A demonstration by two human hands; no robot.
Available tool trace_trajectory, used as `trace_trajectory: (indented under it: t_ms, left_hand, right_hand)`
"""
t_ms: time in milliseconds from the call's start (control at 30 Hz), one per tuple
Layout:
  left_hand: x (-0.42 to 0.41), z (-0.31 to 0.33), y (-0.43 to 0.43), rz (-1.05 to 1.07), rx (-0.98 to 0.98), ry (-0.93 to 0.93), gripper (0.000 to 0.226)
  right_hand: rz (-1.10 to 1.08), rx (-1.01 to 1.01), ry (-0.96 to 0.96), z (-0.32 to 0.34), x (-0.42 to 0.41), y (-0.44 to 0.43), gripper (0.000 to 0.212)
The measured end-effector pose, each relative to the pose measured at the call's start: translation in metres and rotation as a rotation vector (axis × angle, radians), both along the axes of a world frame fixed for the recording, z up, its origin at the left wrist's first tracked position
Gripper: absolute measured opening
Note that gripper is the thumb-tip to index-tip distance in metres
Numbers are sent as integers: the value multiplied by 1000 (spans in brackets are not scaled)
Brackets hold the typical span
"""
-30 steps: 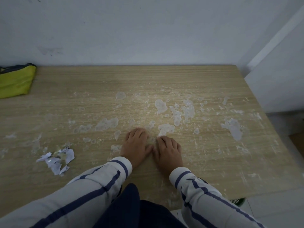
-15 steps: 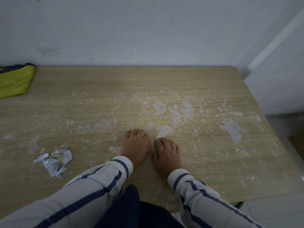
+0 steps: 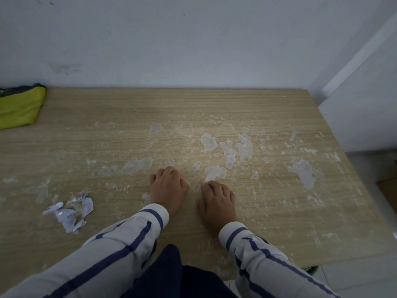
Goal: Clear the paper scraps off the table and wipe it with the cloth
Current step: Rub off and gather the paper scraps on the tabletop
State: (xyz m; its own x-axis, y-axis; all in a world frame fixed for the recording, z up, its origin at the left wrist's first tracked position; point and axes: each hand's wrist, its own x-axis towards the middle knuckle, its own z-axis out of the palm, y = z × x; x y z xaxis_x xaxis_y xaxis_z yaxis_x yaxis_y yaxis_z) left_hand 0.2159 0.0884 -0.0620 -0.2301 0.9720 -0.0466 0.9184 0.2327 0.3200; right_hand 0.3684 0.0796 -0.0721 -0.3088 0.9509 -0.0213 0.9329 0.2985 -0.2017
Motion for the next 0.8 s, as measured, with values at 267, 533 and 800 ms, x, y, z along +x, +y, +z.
trace_trajectory:
  t_ms: [267, 533, 800]
  left_hand:
    - [-41, 24, 11, 422, -12, -620, 24]
    - [-59, 39, -1, 271, -25, -919, 15]
    - [-94, 45, -23, -71, -12, -530, 19]
  right_hand:
    - [-88, -234, 187, 10, -19, 10, 37]
    - [-318, -699, 900, 37, -74, 26, 22]
    - [-532, -965, 1170, 41, -116, 26, 33]
